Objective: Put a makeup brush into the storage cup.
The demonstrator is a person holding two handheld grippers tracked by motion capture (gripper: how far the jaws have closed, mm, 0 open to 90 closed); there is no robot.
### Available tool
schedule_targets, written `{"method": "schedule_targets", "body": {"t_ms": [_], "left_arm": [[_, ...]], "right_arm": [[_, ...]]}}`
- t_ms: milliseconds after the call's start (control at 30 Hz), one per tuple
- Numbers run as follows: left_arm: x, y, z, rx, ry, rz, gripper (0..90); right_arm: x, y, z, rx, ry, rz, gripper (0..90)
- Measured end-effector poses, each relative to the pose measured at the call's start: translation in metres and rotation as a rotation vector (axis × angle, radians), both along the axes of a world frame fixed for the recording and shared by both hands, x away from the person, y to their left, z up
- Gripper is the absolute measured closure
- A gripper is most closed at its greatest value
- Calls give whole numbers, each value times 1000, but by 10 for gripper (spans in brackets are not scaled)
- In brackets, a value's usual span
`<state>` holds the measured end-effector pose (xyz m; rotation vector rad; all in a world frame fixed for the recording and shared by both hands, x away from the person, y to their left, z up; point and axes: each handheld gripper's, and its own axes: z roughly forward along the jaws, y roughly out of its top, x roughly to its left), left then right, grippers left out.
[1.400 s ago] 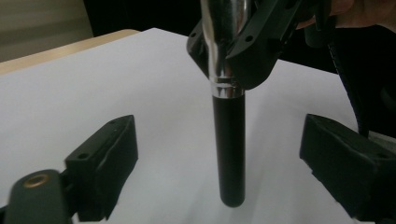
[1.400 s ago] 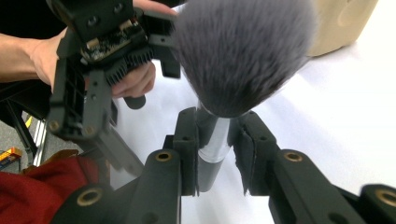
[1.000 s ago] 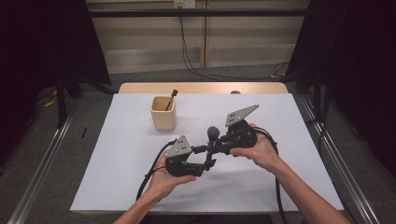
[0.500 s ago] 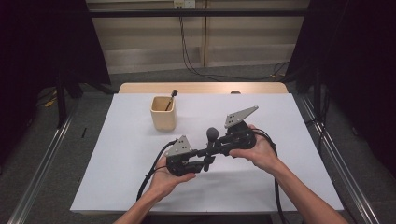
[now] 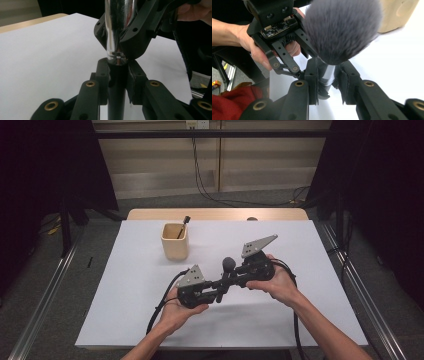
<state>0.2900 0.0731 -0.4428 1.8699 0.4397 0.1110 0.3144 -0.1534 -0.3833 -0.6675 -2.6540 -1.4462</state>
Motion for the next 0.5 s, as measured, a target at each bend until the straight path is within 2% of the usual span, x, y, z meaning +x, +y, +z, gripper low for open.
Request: {"method": "schedule_targets", "body": {"t_ms": [67,333,500], "left_arm": [[0,0,0,-10,8,-4,747],[1,0,0,0,-1,-9,747],[2,1,-1,6,1,-4,747]], "right_arm": [[0,-1,0,8,2,-2,716],[-2,-1,-3,35,-12,-12,702],[-6,-2,-7,58,-24,-19,620]]}}
